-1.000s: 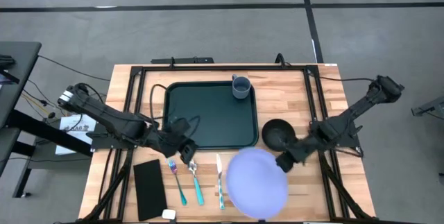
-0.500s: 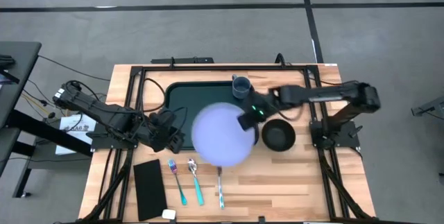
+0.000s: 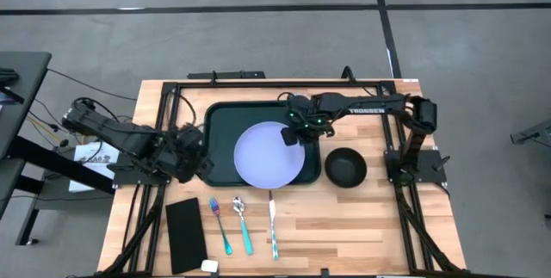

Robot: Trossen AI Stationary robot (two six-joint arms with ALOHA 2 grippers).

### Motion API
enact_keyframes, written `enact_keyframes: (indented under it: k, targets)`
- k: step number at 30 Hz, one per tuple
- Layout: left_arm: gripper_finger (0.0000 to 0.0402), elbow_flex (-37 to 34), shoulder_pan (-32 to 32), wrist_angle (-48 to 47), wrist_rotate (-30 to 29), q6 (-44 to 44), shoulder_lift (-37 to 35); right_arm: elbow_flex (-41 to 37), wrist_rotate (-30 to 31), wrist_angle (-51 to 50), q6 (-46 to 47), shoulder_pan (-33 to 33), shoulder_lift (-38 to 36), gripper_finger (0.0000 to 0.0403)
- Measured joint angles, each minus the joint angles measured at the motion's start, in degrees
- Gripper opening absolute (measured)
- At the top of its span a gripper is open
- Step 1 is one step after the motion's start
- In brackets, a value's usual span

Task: Set up tray
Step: Put the purple plate on the green serving tray below the blue mug

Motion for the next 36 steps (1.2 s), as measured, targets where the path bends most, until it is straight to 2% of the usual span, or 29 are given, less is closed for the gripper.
enact_keyframes:
  k: [6, 11, 17, 23, 36]
  targets:
    - [0.0122, -0.3, -2.9, 0.6, -6.7, 8.2, -7.2, 0.0, 0.5, -1.1, 1.3, -0.4, 0.6, 0.0001]
    - [0.0122, -5.0, -4.4, 1.2, -7.0, 11.6, -12.8, 0.0, 1.5, -3.0, 1.8, -1.7, 0.6, 0.0001]
    - [0.0122, -11.9, -7.5, 9.0, -7.6, 20.9, -17.2, 0.0, 1.7, -3.7, 2.2, -2.7, 0.6, 0.0001]
    - [0.0122, -15.2, -9.1, 12.4, -8.9, 26.6, -18.9, 0.0, 2.4, -3.9, 3.2, -3.4, 0.6, 0.0001]
    - [0.0122, -15.5, -9.2, 12.2, -10.4, 28.3, -18.9, -0.1, 5.3, -7.0, 3.7, -3.4, 0.6, 0.0]
